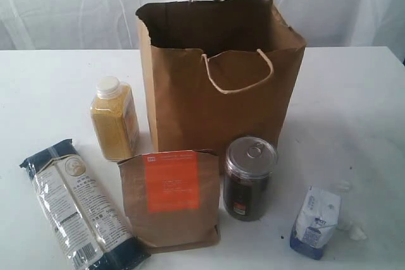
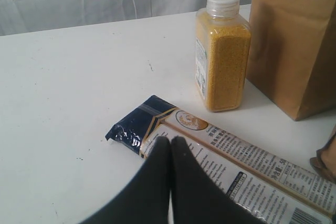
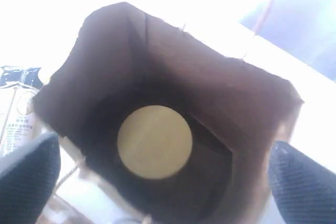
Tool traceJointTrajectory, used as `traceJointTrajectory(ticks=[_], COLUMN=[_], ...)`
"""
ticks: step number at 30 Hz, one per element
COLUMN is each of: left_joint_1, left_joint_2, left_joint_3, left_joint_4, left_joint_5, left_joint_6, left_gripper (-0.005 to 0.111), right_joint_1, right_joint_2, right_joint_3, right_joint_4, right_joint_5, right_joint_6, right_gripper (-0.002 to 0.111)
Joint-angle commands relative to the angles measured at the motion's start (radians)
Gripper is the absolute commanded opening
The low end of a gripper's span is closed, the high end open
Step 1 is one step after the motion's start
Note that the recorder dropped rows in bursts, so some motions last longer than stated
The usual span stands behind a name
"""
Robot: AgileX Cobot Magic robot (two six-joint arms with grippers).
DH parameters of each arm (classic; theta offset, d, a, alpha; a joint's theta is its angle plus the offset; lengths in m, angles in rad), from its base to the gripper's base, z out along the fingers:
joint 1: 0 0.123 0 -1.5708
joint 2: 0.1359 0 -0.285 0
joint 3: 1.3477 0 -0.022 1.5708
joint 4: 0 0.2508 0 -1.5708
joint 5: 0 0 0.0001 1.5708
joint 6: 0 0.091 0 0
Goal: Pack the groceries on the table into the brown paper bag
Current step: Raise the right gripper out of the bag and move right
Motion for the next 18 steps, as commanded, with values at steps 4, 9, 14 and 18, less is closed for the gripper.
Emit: traceJointTrajectory(ticks=[4,9,14,18], left_joint_1=[-0.004,-0.004,-0.004,-0.004], left_joint_2=[-0.005,-0.005,-0.005,-0.005], left_joint_3=[0.003,0.003,0.003,0.003], left_joint_4=[-0.004,-0.004,-0.004,-0.004], left_joint_5=[-0.001,-0.001,-0.001,-0.001], left_joint_6=[-0.001,-0.001,-0.001,-0.001], left_gripper=[0.0,0.0,0.0,0.0], right_joint_1=[0.0,0.0,0.0,0.0], right_joint_2=[-0.265,-0.478,-0.648,-0.693], right_joint_3=[0.182,0.352,0.535,0.656], right_joint_4=[-0.025,-0.023,-0.023,-0.005], right_joint_5=[0.069,0.151,0.174,0.174], right_joint_6=[0.047,0.084,0.094,0.087], right_gripper=[0.105,0.105,0.105,0.105])
